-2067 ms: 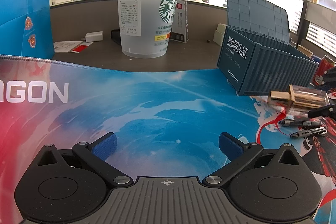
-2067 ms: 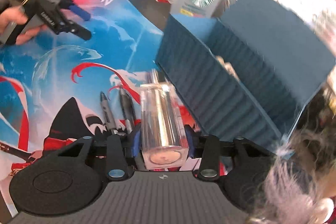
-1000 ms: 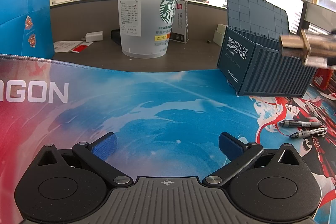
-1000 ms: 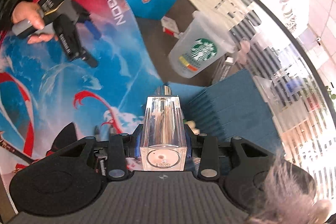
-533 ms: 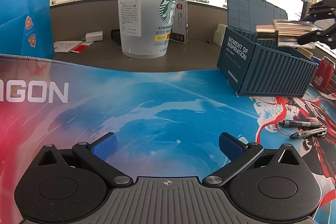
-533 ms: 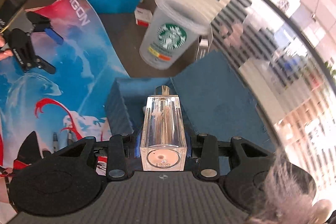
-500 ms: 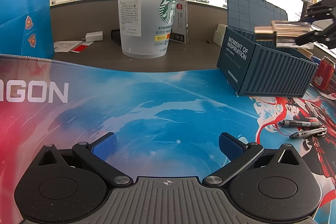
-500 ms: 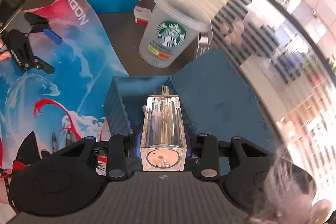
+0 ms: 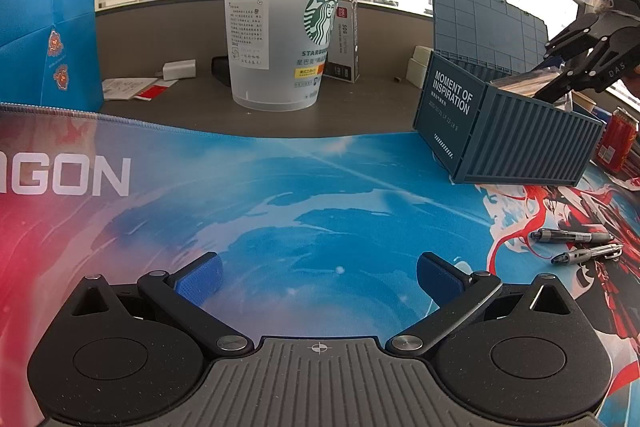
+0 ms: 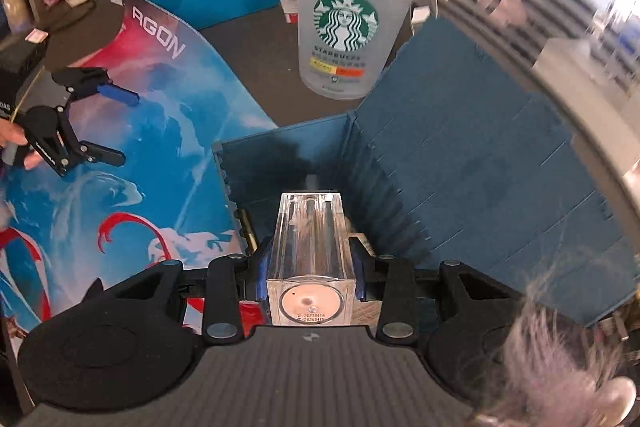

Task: Organize rigid objects
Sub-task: 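Lower the glass bottle into the teal box and open the right tool, then move the left tool to the two black markers and grasp them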

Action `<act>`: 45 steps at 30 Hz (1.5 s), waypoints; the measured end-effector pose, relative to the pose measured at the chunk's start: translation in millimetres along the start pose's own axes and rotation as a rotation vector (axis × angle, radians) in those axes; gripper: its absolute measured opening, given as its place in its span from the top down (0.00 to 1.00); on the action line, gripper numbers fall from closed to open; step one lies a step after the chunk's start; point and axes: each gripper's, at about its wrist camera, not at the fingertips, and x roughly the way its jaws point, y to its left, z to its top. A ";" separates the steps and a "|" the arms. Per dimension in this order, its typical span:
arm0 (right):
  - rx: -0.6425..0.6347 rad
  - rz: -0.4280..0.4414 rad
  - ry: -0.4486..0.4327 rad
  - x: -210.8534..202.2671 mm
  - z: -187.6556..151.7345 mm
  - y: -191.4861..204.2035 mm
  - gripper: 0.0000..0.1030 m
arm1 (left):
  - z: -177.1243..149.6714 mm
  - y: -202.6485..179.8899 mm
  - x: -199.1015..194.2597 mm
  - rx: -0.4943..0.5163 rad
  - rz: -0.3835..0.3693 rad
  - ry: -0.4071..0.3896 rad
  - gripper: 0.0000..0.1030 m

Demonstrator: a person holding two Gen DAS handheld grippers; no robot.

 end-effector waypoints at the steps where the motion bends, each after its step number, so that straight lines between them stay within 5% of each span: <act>1: 0.016 0.015 -0.002 -0.1 -0.4 -3.0 0.66 | 0.0 0.2 0.0 0.000 0.000 0.000 0.00; 6: 0.048 0.026 0.052 12.4 -7.0 -10.2 0.65 | 0.1 0.3 0.3 0.000 0.001 0.000 0.00; 19: 0.167 0.039 -0.008 15.0 -26.2 -25.3 0.59 | 0.0 0.3 -0.2 0.001 0.001 0.000 0.00; 22: 0.184 0.015 -0.090 -0.7 -30.5 -20.8 0.56 | 0.0 0.3 -0.2 0.000 0.000 0.000 0.00; 25: 0.235 0.004 -0.266 -31.6 -44.4 -8.3 0.46 | 0.4 0.9 -0.7 -0.005 -0.005 -0.003 0.00; 29: 0.353 -0.010 -0.562 -70.5 -90.4 25.0 0.10 | -0.6 -1.2 -7.7 0.004 -0.083 -0.037 0.00; 31: 0.394 -0.018 -0.650 -78.1 -116.1 44.5 0.07 | -3.3 -10.9 -17.5 0.042 -0.150 -0.092 0.00; 39: 0.618 -0.090 -0.761 -70.6 -204.2 91.4 0.00 | -0.2 -103.3 -26.3 0.449 -0.296 -0.107 0.00; 45: 0.699 -0.110 -0.745 -56.4 -233.2 104.9 0.00 | 1.9 -137.8 -17.9 0.527 -0.392 -0.037 0.00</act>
